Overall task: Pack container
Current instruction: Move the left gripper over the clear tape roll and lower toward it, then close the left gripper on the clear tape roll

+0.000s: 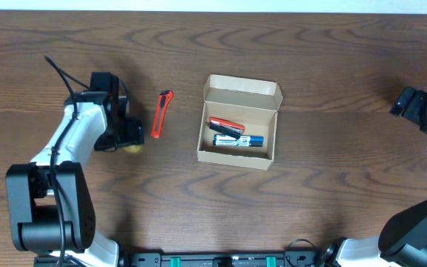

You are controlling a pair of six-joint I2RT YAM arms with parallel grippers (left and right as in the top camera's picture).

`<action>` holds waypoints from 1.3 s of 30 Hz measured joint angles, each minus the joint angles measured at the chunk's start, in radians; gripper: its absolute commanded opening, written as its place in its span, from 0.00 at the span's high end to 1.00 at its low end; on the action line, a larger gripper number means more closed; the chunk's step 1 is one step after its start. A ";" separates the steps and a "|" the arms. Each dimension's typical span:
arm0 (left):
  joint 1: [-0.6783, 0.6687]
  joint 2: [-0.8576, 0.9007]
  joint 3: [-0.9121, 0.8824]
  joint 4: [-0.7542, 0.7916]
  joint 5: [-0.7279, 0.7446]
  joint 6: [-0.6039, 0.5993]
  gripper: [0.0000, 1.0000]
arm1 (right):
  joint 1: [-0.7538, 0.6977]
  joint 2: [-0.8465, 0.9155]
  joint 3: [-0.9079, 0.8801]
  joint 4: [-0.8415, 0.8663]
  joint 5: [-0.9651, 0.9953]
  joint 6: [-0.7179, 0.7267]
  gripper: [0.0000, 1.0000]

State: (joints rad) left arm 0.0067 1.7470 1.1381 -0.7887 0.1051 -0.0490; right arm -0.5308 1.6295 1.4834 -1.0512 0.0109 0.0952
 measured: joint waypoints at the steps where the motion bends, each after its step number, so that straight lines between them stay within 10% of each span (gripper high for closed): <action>1: 0.000 0.000 0.013 0.000 0.000 0.000 0.23 | 0.000 0.000 0.000 0.000 0.000 0.000 0.01; 39: 0.132 0.000 0.011 -0.035 0.053 0.021 0.24 | 0.000 0.000 0.000 0.000 0.001 0.000 0.01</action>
State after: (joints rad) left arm 0.1390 1.7470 1.1496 -0.8238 0.1577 -0.0277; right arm -0.5308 1.6295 1.4834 -1.0512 0.0116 0.0952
